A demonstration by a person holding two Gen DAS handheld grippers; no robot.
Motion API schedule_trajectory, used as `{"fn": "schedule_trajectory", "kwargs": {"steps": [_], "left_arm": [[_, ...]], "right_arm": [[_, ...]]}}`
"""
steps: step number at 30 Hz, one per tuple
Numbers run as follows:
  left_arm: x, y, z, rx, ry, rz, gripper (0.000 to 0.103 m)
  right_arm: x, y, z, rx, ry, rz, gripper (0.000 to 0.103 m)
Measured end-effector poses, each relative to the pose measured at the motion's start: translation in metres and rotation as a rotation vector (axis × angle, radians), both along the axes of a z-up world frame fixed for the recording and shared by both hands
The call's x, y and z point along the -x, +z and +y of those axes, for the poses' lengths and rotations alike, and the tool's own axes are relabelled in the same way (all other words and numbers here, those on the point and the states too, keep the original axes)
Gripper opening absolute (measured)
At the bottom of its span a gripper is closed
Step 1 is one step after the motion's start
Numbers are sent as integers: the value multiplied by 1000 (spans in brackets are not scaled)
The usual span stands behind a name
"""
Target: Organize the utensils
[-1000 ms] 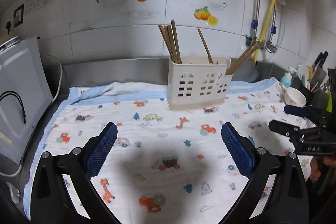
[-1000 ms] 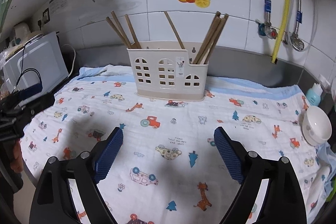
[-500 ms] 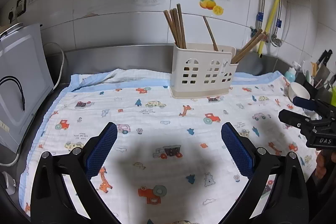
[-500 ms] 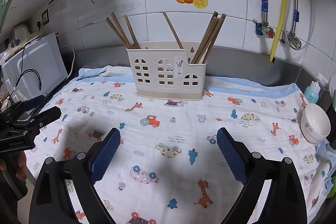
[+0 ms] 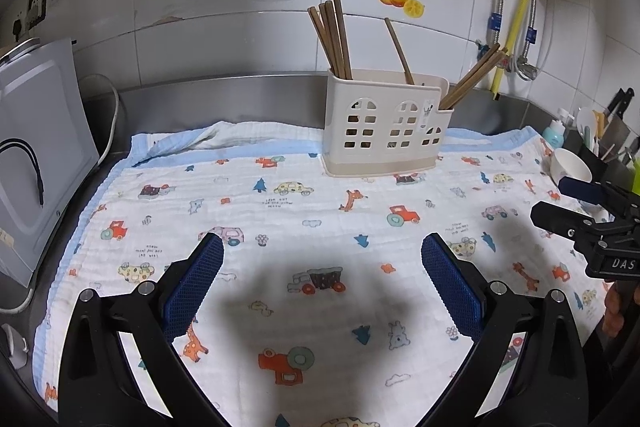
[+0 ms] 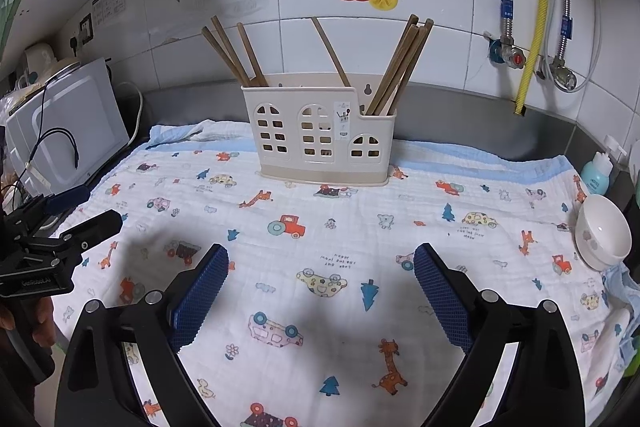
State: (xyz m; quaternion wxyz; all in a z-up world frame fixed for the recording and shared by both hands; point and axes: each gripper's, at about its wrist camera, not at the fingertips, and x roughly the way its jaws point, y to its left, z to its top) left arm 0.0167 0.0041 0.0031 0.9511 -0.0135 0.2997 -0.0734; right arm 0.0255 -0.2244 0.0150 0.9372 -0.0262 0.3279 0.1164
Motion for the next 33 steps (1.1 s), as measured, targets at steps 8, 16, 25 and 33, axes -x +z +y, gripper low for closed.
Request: {"fn": "schedule_trajectory", "kwargs": {"steps": [8,16,25,33], "left_arm": [[-2,-4,2,2,4,7,98],[-2,-6,2,5,9,12,98],[-1,-5,5,8,20,10,98],[-2,-6,7,11,24,15,98]], "right_arm": [[-1,-2,2,2,0,4,91],[-4,-4,1,4,-1,10,91],[-4,-4,2,2,-1,9,91],[-4,-4,2,0,0,10,91]]}}
